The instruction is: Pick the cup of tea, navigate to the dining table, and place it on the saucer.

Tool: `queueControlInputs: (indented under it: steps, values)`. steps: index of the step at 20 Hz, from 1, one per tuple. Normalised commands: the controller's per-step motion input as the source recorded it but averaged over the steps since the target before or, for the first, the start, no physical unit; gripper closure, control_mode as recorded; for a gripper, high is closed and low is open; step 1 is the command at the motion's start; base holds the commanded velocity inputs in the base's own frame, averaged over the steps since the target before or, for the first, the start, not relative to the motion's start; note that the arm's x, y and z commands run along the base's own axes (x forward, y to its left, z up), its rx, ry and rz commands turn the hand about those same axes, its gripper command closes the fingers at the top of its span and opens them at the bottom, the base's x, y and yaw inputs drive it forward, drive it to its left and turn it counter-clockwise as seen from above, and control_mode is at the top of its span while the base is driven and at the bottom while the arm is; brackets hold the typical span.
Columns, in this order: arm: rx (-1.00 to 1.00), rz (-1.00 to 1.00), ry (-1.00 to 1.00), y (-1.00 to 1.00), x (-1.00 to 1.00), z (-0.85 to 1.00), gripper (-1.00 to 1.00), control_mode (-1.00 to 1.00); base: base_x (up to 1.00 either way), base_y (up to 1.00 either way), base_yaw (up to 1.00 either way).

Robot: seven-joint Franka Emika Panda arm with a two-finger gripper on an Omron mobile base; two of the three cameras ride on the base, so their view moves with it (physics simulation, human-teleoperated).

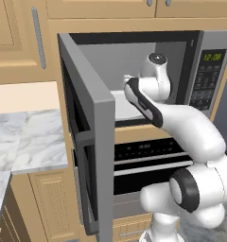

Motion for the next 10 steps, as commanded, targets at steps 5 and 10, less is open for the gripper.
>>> queueControlInputs:
  steps: [5, 10]
  values:
    - [0.0, 0.16, -0.01, -0.24, -1.0, 0.58, 1.0, -1.0, 0.0, 0.0, 0.0]
    - [-0.04, 0.26, 0.01, -0.18, -1.0, 0.37, 1.0, -1.0, 0.0, 0.0, 0.0]
